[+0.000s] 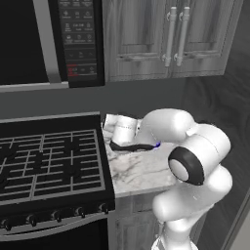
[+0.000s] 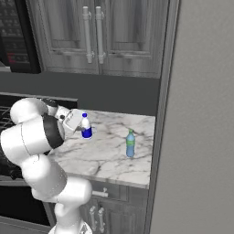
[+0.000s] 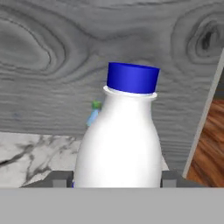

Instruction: Take the bottled waters from the counter and place them in the freezer to freeze. Close the freezer door after placing the bottles.

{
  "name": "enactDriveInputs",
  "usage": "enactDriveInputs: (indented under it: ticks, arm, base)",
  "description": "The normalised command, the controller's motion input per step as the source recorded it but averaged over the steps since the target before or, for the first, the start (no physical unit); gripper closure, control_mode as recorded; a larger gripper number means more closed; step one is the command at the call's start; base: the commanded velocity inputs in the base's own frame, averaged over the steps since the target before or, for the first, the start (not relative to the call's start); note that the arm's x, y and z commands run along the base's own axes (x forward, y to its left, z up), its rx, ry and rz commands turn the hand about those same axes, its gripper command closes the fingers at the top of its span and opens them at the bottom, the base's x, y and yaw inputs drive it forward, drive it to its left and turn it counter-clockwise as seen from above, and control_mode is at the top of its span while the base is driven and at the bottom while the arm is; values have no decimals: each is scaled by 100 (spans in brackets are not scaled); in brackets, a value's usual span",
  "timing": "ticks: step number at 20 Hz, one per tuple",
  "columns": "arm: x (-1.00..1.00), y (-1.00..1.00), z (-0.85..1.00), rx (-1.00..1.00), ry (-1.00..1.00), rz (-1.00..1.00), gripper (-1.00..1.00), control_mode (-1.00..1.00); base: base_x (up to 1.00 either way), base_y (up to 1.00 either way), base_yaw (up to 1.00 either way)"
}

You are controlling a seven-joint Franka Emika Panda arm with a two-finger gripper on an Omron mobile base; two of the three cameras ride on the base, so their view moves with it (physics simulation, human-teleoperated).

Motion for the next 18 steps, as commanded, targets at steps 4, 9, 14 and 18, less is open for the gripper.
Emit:
enactDriveInputs:
  ticks: [4, 9, 14, 18]
  arm:
    - [-100, 0, 83, 1, -9, -3, 100, -100]
    - [-99, 0, 99, 0, -1, -4, 100, -100]
    - [-80, 3, 43, 7, 1, 0, 100, 100]
    - [0, 0, 0, 0, 0, 0, 100, 100]
  base:
    - [0, 0, 0]
    - [0, 0, 0]
    - [-20, 1, 0]
    - [-100, 0, -34]
